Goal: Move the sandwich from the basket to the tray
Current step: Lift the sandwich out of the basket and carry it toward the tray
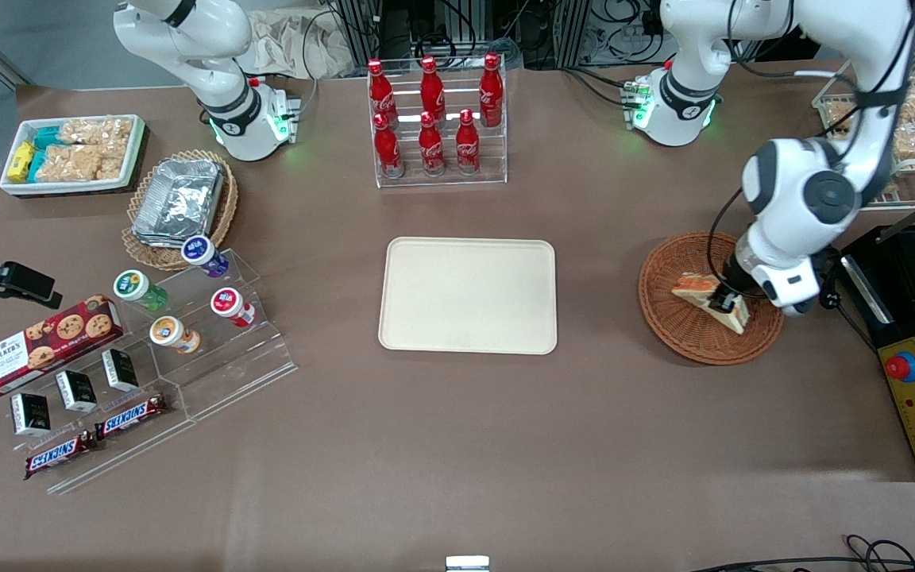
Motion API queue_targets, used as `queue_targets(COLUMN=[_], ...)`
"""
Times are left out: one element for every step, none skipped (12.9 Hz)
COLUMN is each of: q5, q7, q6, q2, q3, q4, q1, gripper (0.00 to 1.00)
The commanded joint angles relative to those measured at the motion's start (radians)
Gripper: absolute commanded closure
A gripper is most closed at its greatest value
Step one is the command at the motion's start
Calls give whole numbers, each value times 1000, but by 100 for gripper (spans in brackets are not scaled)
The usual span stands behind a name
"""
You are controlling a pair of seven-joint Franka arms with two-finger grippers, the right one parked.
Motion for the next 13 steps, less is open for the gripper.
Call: queue_targets(q5=[-23, -58, -72, -72, -71, -71, -71, -71, -72, -69, -59, -52, -51], q7=[104, 159, 219, 265, 299, 313, 310, 310, 295, 267, 240, 232, 223], q6=[-417, -516, -587, -640, -687, -714, -725, -730, -730, -724, -701, -640, -551], q2=[17, 15, 8, 6, 9, 14, 15, 15, 17, 18, 33, 52, 57], q3=[-35, -48, -66, -94, -133, -185, -238, -287, -324, -360, -408, -452, -486], q4=[346, 437, 505, 572, 641, 700, 738, 754, 766, 763, 756, 731, 673], q1=[-4, -5, -5, -5, -5, -5, -2, 1, -4, -5, -5, -5, -5], gripper=[100, 100, 100, 100, 100, 100, 100, 100, 100, 100, 100, 100, 100])
